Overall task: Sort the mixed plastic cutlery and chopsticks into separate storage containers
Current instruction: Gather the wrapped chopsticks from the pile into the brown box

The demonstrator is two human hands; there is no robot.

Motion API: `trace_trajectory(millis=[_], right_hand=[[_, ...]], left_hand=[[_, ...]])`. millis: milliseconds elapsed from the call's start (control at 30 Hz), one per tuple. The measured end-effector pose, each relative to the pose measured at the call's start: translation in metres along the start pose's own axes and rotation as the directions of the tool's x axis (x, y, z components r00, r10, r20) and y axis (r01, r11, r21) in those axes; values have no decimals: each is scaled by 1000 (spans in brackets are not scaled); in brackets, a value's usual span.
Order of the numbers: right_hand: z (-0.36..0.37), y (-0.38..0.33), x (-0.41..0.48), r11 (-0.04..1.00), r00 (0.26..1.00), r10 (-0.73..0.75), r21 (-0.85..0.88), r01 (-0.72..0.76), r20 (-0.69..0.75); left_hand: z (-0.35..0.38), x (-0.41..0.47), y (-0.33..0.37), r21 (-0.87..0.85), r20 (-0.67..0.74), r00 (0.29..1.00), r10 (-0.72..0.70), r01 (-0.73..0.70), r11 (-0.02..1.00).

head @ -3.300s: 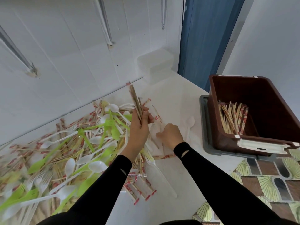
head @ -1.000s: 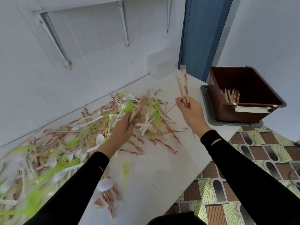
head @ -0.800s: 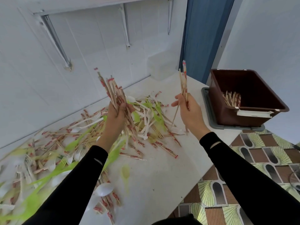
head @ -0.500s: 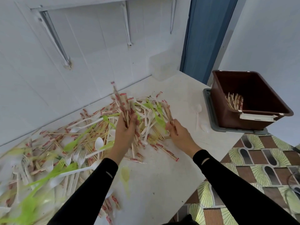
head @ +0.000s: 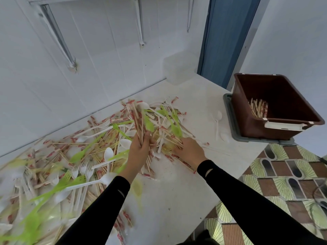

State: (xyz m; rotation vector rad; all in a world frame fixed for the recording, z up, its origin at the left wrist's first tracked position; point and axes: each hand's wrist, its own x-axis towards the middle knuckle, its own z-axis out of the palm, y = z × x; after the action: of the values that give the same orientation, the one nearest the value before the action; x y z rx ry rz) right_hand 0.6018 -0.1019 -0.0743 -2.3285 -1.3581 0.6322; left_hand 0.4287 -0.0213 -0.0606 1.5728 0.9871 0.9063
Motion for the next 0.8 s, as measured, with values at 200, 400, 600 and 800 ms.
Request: trace_trajectory(millis=[200, 400, 600, 800], right_hand=[[1, -15, 8, 971, 998, -65, -233, 62, -7], [-22, -17, 13, 971, 999, -19, -237, 28, 40], [-9, -24, 10, 956, 999, -1, -292, 17, 53], [1, -38, 13, 972, 999, 46, -232, -42, 12]], left_hand=[[-7, 4, 15, -84, -18, 999, 33, -34, 996], [-16, 3, 15, -91, -33, 999, 25, -28, 995], [-12, 2, 18, -79, -42, 998, 44, -47, 996], [-9, -5, 24, -103, -96, 987, 127, -137, 985]])
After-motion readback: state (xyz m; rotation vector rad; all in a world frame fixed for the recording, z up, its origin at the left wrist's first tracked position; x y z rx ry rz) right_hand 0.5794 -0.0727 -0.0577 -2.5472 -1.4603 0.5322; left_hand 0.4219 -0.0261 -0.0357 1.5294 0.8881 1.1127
